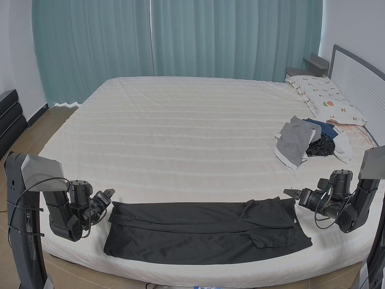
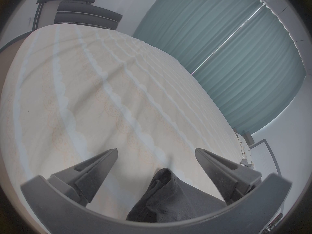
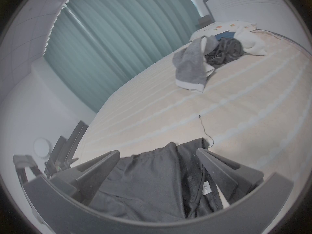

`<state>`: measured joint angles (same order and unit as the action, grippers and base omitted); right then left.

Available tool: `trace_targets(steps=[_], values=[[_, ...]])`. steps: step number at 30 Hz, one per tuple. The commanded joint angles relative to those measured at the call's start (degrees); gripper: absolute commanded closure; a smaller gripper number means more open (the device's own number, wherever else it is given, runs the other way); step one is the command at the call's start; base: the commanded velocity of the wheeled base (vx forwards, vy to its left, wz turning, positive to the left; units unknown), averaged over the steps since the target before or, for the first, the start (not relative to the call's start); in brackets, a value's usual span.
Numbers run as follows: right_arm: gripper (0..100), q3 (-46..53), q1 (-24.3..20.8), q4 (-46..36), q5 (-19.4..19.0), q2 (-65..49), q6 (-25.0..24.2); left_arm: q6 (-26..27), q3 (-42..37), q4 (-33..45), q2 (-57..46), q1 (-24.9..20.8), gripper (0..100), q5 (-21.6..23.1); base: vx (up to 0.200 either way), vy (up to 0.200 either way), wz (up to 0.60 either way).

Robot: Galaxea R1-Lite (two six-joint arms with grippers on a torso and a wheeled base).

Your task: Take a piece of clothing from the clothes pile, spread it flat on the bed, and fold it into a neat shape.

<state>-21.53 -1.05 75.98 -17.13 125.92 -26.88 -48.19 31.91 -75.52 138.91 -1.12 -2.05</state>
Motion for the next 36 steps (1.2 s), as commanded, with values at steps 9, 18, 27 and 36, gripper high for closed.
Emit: trace_targets(steps=[9,18,27,36], values=[[0,4.04,-14.24,-20.88,6.23,-13.24,-19.7,0.03,0.69,0.02,0.57,1.74,0,0.03,0.0,0.0,0.0],[0,2.02,-14.51,-20.61,9.39,-3.84,-21.9,0.38,0.69,0.02,1.01,1.74,0,0.03,0.0,0.0,0.0],[0,0.79,-14.6,-20.52,14.32,-1.55,-22.43,0.38,0.69,0.02,1.01,1.65,0,0.03,0.0,0.0,0.0],[0,-1.67,-14.42,-20.61,15.19,-0.94,-27.79,0.38,0.69,0.02,1.01,1.65,0,0.03,0.0,0.0,0.0]])
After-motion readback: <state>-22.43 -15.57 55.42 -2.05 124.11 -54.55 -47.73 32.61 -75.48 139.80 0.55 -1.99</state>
